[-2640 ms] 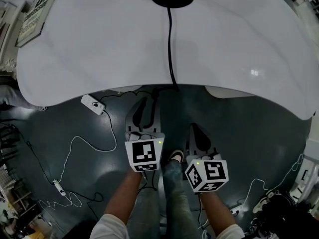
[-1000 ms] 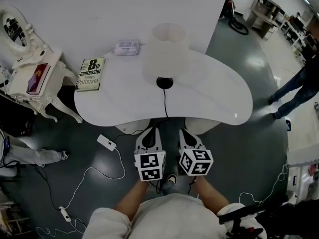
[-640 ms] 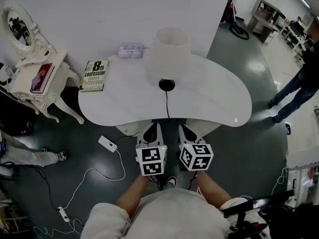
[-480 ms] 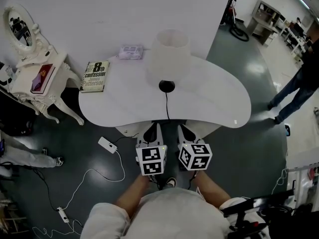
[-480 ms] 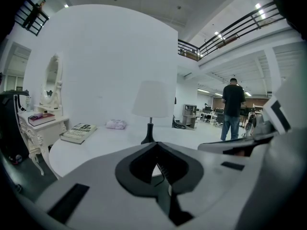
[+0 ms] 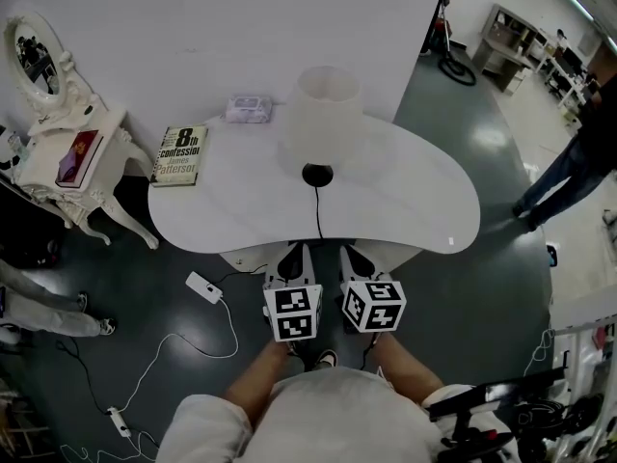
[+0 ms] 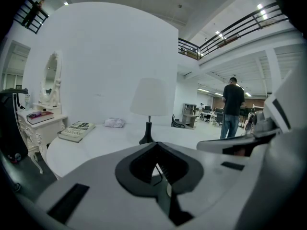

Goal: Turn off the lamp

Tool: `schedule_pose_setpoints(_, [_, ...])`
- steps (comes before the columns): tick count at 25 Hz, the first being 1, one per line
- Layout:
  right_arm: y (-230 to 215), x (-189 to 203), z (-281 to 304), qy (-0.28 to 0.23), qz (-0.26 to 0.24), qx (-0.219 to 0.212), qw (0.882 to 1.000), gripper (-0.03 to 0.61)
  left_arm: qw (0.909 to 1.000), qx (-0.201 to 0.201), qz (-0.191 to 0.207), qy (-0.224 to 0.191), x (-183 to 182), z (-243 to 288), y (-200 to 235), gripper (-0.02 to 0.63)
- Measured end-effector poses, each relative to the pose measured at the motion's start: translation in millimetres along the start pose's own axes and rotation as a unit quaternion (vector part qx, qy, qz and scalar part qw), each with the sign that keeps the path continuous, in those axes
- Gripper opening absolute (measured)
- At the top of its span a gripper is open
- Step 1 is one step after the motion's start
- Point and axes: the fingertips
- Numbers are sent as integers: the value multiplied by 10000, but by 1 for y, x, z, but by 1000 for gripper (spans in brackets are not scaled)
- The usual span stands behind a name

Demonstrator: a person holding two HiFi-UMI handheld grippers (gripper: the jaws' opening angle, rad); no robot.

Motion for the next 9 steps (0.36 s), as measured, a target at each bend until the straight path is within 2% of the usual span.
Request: schedule_pose_setpoints(9, [-3, -1, 1, -5, 31, -9, 10000, 0, 9999, -102, -70, -29, -4, 4, 3, 9])
Point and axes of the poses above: the fingertips, and each gripper's own axes: z forward along the fingers, y to its left, x out of its underside, and after that the axes turned 3 degrees about z, right-handed
